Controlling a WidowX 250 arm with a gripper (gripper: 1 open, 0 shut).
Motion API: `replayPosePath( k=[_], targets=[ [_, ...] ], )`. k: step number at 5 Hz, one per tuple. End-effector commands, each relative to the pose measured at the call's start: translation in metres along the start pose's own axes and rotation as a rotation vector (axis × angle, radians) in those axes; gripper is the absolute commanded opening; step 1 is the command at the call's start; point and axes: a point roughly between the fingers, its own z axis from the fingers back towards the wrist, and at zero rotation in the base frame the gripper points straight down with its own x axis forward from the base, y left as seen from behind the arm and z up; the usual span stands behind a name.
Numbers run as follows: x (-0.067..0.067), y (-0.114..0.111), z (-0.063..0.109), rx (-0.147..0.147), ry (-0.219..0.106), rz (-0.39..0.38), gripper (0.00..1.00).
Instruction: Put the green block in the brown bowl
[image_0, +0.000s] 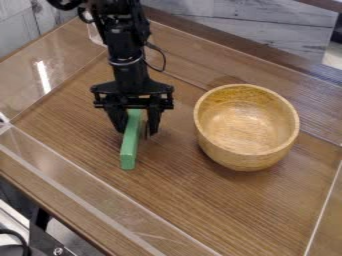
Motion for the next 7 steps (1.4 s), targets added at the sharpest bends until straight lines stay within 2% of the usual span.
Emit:
replayPosePath(
  k=[1, 3, 5, 6, 7],
  targets=[
    [0.009, -0.003, 0.014, 0.000, -0.039, -0.014, 0.00],
    [-0.001, -0.007, 0.030, 0.030, 0.019, -0.047, 0.00],
    [-0.011, -0.015, 0.056, 0.041, 0.055, -0.091, 0.00],
    [-0.014, -0.027, 0.078, 0.031, 0.055, -0.127, 0.00],
    [-0.018, -0.048, 0.115, 0.006, 0.036, -0.188, 0.00]
  ],
)
